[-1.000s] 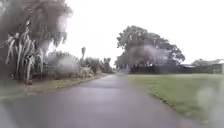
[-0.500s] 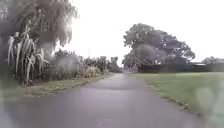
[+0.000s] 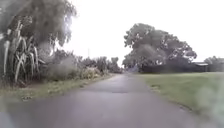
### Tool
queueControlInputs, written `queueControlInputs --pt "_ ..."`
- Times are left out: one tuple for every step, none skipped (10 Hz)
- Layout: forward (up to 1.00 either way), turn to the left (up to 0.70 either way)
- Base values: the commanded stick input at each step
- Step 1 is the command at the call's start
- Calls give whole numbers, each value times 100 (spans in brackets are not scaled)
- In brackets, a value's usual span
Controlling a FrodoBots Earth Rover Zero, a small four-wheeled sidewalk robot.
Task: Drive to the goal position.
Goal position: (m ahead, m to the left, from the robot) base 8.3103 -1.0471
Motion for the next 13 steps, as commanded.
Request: queueControlInputs --pt "85 0" --pt "85 0" --pt "85 0" --pt "85 0" --pt "85 0" --pt "85 0" --pt "85 0" --pt "85 0" --pt "85 0" --pt "85 0" --pt "85 0" --pt "85 0" --pt "85 -2"
